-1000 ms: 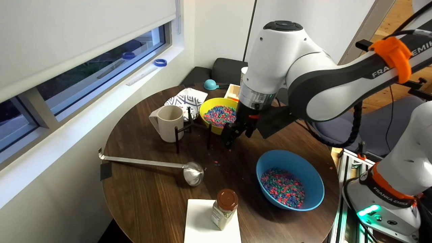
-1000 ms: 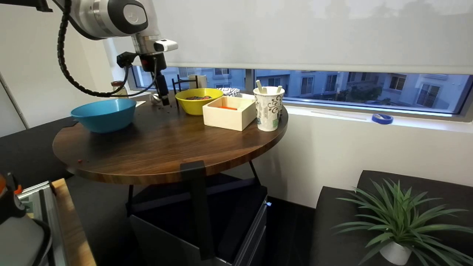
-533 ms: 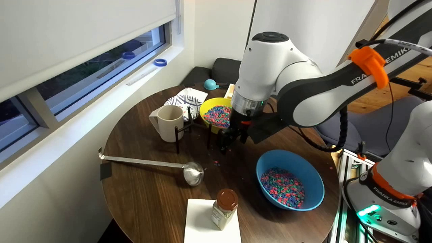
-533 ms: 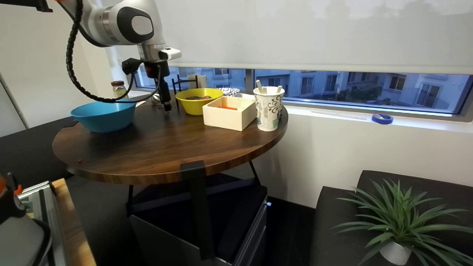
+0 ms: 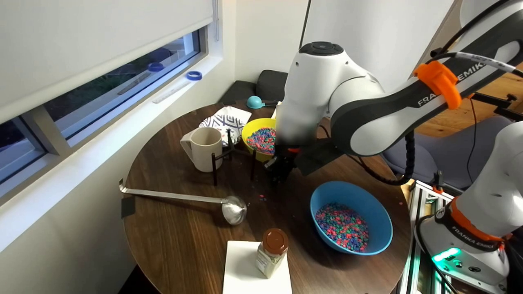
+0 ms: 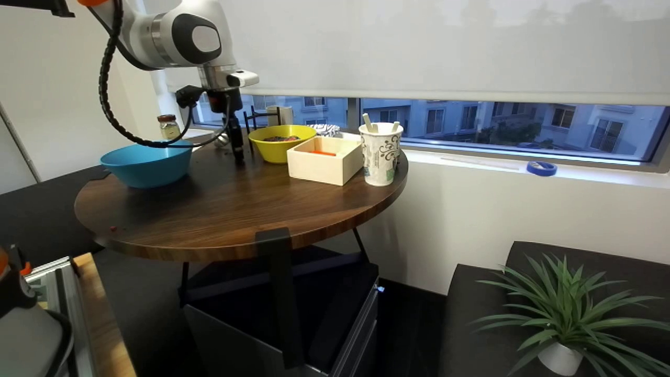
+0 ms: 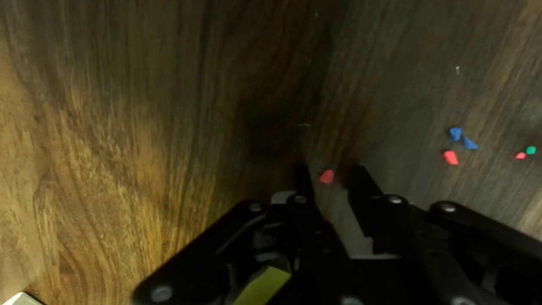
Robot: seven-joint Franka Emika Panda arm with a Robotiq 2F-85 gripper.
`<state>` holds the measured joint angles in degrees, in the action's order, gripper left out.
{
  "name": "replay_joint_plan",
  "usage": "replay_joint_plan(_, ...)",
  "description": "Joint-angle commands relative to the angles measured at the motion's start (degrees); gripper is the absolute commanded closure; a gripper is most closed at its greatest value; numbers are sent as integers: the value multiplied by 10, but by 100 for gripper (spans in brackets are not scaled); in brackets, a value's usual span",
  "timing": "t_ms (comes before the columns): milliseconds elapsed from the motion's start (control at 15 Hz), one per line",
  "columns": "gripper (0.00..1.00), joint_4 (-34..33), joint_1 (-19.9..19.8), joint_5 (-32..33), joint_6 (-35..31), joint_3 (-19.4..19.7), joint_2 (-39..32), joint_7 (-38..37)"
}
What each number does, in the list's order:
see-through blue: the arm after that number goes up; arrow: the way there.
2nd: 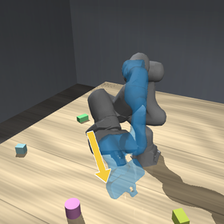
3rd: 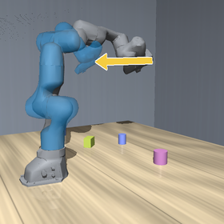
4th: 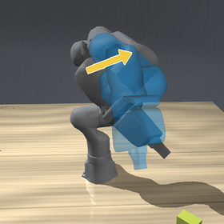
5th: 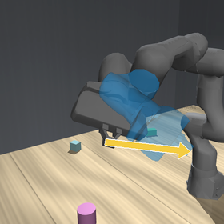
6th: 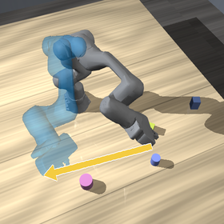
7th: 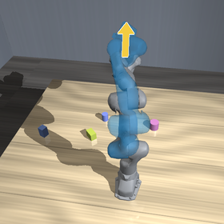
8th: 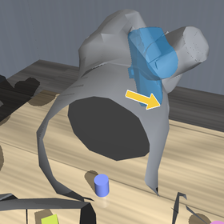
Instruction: Pick up a pink object from the table and place it in the larger bowl
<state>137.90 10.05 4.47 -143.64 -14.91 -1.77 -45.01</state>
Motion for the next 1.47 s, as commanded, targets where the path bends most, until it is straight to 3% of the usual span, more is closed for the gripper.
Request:
replay_joint_plan(0,96,-9,17,22,3,10,-16,-23)
replay_joint_plan(67,90,-10,18,26,4,11,-17,-26)
replay_joint_plan(133,91,-10,20,32,5,12,-18,-30)
replay_joint_plan(400,71,-11,23,45,6,14,-20,-35)
replay_joint_plan(467,55,-12,24,48,6,15,-20,-37)
replay_joint_plan(533,47,-12,24,52,6,15,-21,-38)
replay_joint_plan(600,76,-11,24,55,5,16,-22,-39)
replay_joint_plan(667,86,-11,24,58,5,17,-22,-39)
replay_joint_plan(733,87,-11,24,57,6,17,-21,-38)
replay_joint_plan(867,100,-12,26,51,7,16,-21,-34)
replay_joint_plan(1400,98,-6,36,29,23,7,35,-21)
